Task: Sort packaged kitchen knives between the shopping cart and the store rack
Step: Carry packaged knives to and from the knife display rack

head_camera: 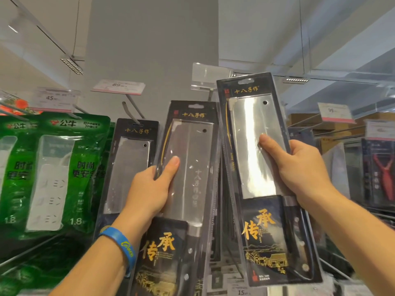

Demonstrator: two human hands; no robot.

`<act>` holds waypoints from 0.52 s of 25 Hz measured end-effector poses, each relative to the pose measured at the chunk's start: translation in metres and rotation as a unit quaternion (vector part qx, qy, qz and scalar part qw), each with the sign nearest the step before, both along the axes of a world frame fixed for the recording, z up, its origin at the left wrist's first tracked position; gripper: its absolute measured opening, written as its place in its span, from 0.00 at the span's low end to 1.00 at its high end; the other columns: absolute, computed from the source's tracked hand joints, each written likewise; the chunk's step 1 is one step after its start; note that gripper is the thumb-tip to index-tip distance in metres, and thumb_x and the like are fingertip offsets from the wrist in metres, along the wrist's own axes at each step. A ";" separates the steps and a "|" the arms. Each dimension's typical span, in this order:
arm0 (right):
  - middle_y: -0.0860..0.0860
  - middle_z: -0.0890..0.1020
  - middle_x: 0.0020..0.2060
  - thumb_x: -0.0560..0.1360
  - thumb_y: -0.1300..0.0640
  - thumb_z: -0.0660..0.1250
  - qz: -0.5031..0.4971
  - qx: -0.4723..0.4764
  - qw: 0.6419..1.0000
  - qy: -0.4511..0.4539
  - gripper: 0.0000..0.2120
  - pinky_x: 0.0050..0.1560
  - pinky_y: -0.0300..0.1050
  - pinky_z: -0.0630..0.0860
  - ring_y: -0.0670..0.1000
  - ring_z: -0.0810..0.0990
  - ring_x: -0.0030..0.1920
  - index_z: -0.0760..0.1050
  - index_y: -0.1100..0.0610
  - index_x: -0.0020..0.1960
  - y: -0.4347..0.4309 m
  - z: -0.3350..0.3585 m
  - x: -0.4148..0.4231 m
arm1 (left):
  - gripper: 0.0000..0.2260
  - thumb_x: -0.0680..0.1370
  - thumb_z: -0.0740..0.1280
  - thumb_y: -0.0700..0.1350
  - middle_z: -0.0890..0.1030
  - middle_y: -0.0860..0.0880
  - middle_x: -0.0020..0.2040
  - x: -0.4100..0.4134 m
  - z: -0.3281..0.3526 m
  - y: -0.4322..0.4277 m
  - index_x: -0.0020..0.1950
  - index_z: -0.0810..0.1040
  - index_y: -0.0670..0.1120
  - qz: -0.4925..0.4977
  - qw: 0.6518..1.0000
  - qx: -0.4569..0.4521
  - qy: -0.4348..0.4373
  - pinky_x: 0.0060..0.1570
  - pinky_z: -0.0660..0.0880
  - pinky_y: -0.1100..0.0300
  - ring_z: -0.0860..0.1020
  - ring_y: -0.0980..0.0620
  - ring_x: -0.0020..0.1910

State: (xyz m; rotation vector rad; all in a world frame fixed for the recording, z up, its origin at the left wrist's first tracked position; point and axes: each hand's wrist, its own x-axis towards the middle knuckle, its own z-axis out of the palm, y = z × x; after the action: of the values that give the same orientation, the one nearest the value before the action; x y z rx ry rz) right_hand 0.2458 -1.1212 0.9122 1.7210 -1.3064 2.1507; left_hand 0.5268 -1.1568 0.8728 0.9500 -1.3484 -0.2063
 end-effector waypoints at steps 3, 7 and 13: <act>0.49 0.85 0.37 0.61 0.19 0.67 -0.007 0.014 1.000 -0.015 0.39 0.38 0.53 0.80 0.52 0.84 0.38 0.80 0.56 0.44 -0.004 0.004 0.008 | 0.30 0.71 0.63 0.72 0.83 0.49 0.38 -0.004 0.009 0.000 0.43 0.81 0.44 0.023 0.998 -0.019 -0.047 0.42 0.78 0.51 0.81 0.50 0.39; 0.62 0.84 0.45 0.61 0.18 0.67 -0.014 0.026 0.999 -0.017 0.47 0.47 0.64 0.81 0.65 0.83 0.46 0.80 0.63 0.50 -0.005 0.002 0.011 | 0.33 0.72 0.62 0.72 0.83 0.45 0.56 -0.005 0.012 -0.023 0.57 0.81 0.44 0.045 0.997 0.033 -0.052 0.57 0.76 0.50 0.80 0.44 0.55; 0.66 0.83 0.47 0.62 0.20 0.68 0.018 0.044 0.999 -0.021 0.48 0.49 0.65 0.80 0.67 0.82 0.48 0.77 0.67 0.50 -0.002 -0.007 0.018 | 0.40 0.77 0.60 0.68 0.69 0.40 0.74 -0.035 0.012 -0.073 0.77 0.63 0.39 -0.053 0.977 0.203 -0.041 0.71 0.67 0.46 0.70 0.39 0.71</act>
State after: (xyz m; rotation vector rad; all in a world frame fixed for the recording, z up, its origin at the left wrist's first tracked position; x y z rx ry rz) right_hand 0.2634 -1.1227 0.9053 1.7546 -1.4116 2.1914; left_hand 0.4915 -1.2294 0.8846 1.2375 -1.4636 -0.5462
